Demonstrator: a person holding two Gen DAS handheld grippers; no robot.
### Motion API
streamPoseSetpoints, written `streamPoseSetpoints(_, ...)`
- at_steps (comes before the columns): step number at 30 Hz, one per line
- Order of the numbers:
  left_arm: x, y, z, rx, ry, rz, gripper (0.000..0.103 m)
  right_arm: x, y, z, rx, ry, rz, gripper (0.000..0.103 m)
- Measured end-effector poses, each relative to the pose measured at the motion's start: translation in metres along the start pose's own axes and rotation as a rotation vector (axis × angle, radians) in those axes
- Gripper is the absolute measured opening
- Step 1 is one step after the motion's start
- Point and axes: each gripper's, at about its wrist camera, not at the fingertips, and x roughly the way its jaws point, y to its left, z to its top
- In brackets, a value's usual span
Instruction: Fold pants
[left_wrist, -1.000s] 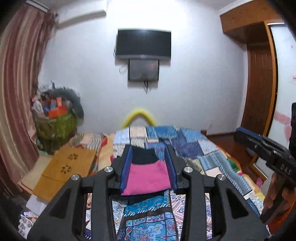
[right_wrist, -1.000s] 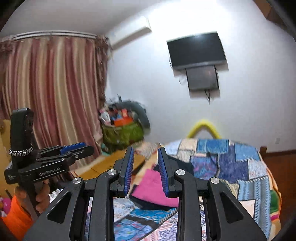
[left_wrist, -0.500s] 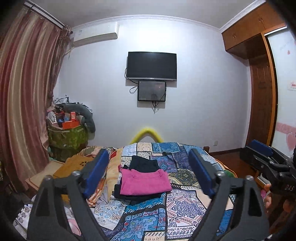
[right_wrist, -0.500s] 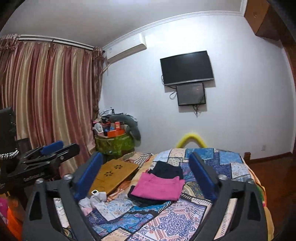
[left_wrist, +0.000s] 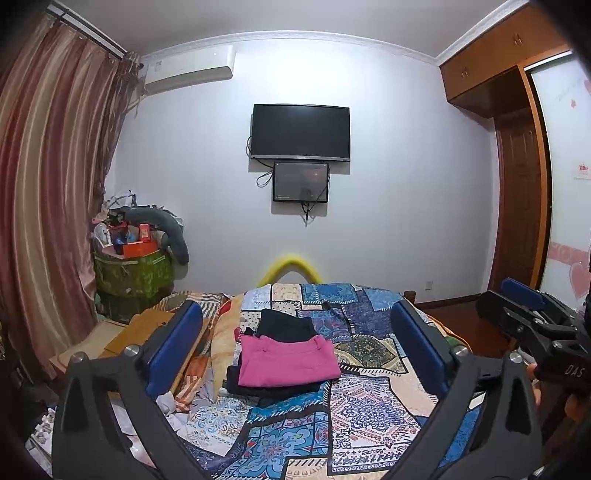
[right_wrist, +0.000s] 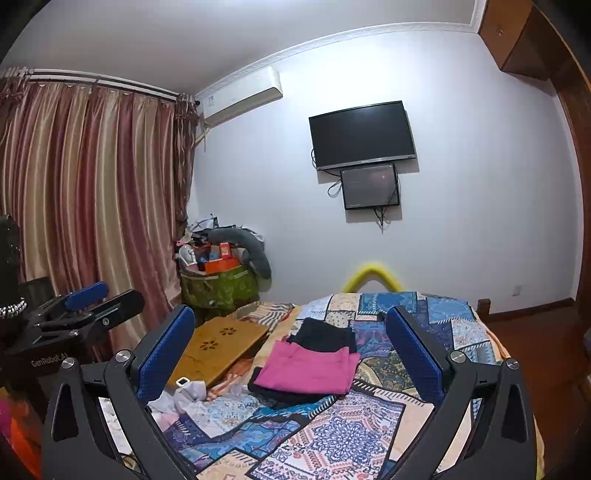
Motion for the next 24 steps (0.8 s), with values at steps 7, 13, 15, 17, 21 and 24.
streamPoseSetpoints(7,0.006,0.001,-0.003,0.002,0.014,-0.003,0.103,0.001,-0.001,-0.003,-0.004,0.012,-0.009,0.103)
streamPoseSetpoints(13,0.010,0.003,-0.005,-0.001,0.021,-0.003,0.103,0.002,0.001,-0.002,-0.006,0.021,-0.020,0.103)
streamPoseSetpoints(15,0.010,0.003,-0.005,0.001,0.020,-0.001,0.103,0.002,0.001,-0.002,-0.004,0.024,-0.022,0.103)
streamPoseSetpoints(17,0.012,0.003,-0.005,0.001,0.022,-0.003,0.103,0.002,0.000,-0.001,-0.003,0.027,-0.025,0.103)
streamPoseSetpoints(21,0.014,0.005,-0.007,-0.001,0.027,-0.011,0.103,0.001,0.000,-0.002,-0.001,0.029,-0.026,0.103)
streamPoseSetpoints(24,0.016,0.006,-0.009,0.000,0.030,-0.014,0.103,0.000,0.000,-0.001,-0.003,0.031,-0.029,0.103)
